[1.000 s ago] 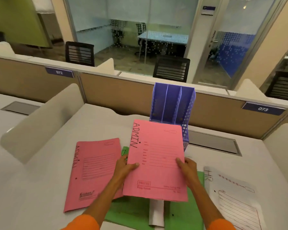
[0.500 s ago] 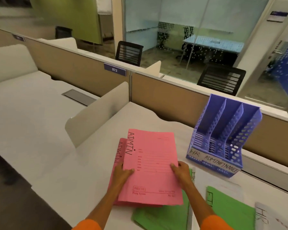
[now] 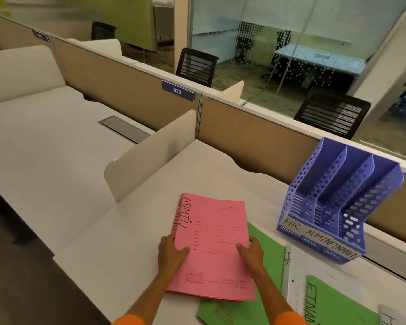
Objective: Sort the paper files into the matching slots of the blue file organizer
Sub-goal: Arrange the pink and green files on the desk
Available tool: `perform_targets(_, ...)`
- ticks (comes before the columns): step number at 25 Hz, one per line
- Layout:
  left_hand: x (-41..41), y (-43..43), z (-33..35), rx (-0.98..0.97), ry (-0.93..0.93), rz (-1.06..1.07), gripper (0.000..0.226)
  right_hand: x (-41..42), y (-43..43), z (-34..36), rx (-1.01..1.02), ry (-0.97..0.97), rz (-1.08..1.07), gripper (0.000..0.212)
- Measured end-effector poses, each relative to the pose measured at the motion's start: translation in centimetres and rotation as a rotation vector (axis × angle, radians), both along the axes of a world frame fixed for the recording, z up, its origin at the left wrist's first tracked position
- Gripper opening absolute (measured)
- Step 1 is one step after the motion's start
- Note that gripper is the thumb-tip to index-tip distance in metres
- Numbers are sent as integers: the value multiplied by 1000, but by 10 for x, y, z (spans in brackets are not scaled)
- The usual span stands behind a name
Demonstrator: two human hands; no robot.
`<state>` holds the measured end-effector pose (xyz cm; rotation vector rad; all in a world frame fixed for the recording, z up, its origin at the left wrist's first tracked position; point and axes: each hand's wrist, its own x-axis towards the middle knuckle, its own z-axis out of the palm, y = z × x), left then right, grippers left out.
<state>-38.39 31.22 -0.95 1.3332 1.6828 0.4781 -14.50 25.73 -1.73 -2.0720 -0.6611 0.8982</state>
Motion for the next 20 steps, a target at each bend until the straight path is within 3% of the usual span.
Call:
perform_targets(4,-3,-1,2,51,202,23,67,-1,-6,-1,8,-105,0,48)
perform_targets(6,-3,-2,5,-10,204,65,77,-1,-9,-1,-19,-109,-13,46)
perform_targets(11,-3,7,3,-162,97,152,90,2,-15,-7,-91,115,-128,45)
perform_targets(15,-14,33,-48,-207,50,147,100,0,-19,-7,-90,255,-162,40)
perform_targets(20,-31,52,-27,-202,-3,85,72,-31,-21,-10,-102,353,-152,37)
